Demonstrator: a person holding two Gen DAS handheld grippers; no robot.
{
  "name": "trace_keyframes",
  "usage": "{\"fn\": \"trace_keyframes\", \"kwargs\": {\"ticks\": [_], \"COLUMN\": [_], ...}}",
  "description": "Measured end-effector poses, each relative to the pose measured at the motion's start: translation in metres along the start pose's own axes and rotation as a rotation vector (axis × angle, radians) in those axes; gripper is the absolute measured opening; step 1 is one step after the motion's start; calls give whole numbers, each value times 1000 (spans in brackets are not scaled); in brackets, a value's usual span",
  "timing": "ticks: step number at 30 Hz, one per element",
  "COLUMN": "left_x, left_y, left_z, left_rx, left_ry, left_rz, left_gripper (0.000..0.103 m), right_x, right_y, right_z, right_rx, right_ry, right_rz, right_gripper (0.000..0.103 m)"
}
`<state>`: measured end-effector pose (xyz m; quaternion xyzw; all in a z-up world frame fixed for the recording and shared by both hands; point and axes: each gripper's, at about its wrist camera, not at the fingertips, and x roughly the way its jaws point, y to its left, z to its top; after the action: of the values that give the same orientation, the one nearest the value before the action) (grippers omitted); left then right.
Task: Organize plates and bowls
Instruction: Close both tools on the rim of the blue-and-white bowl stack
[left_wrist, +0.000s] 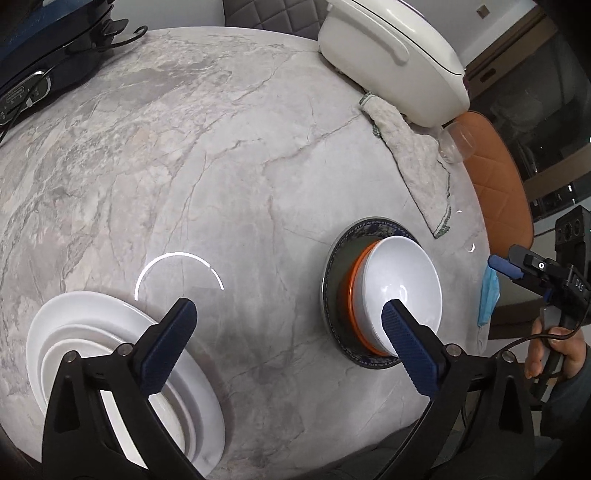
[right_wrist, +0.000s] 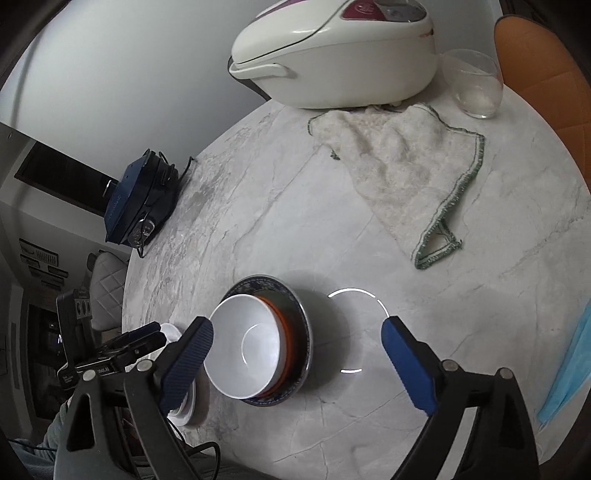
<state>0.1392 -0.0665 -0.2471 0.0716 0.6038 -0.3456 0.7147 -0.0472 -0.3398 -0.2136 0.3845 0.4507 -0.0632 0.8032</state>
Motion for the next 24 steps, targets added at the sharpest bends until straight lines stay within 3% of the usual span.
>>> {"fn": "trace_keyframes", "kwargs": {"ticks": [6, 13, 24], "left_x": [26, 50, 62], "left_y": [-15, 4, 5], "left_z": [-8, -8, -2], "left_rx": [51, -27, 7], "left_ry": [21, 102, 144], "left_rz": [8, -1, -4], "left_gripper": [102, 102, 100], "right_x": [32, 61, 72], "right_y": [-29, -50, -48], "right_z": [-11, -22, -27], "right_rx": [54, 87, 86], "right_ry": [83, 155, 216], "right_rz": [57, 70, 105], "right_gripper": [84, 56, 55]}}
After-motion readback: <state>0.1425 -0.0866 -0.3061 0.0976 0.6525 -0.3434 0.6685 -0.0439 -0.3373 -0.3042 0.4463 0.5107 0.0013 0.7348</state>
